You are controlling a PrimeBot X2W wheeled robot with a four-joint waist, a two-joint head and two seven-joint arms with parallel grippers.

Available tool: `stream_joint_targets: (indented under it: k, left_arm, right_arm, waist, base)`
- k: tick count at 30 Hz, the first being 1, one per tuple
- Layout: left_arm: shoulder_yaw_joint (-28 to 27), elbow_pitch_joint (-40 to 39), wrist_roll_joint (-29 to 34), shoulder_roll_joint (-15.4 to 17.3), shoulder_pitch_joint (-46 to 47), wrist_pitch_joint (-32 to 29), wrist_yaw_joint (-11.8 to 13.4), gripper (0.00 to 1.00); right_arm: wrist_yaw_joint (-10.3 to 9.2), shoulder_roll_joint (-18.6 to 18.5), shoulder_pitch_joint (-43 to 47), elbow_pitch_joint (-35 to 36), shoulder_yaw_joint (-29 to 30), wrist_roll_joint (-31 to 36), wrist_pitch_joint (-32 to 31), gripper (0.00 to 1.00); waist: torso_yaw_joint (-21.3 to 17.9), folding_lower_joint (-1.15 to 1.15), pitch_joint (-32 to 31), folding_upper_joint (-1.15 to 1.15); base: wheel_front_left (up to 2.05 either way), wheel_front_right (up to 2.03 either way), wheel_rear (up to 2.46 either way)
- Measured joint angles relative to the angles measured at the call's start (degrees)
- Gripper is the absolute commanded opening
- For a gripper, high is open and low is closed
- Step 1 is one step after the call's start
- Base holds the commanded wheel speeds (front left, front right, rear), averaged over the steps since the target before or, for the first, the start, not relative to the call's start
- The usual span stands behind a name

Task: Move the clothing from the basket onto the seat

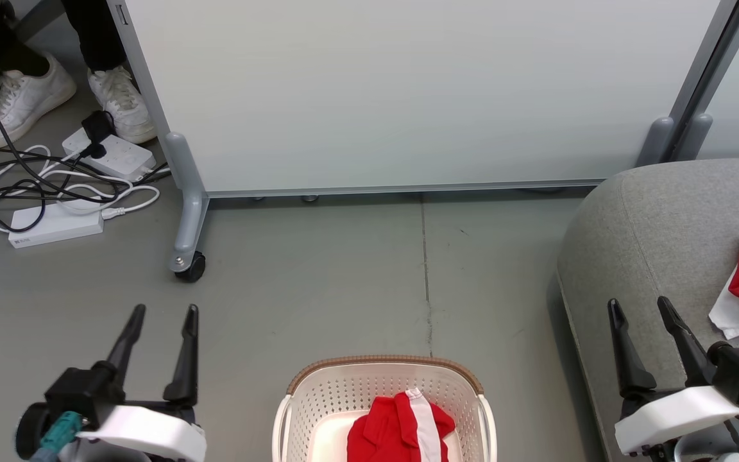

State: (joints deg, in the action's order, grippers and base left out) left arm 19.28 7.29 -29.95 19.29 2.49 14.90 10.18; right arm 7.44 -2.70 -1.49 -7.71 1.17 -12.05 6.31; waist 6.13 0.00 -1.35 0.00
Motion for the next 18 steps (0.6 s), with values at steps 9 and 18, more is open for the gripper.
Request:
stream_joint_targets:
  k: [9, 18]
  left_arm:
    - [-7.0, -2.7, 2.4, -1.4, -3.7, 0.1, -2.4, 1.0]
    - [-8.1, -2.1, 6.8, -3.8, -6.3, 0.1, -4.7, 1.0]
  right_arm:
    - [0.0, 0.0, 2.1, 1.9, 1.1, 0.3, -0.8, 1.0]
    - [0.0, 0.0, 3.3, 3.1, 1.8, 1.6, -1.8, 1.0]
  waist:
    - [-0.4, 0.0, -0.5, 0.0]
    - [-0.5, 0.0, -0.9, 0.0]
  base:
    - [0.0, 0.0, 0.0]
    - [0.0, 0.0, 0.0]
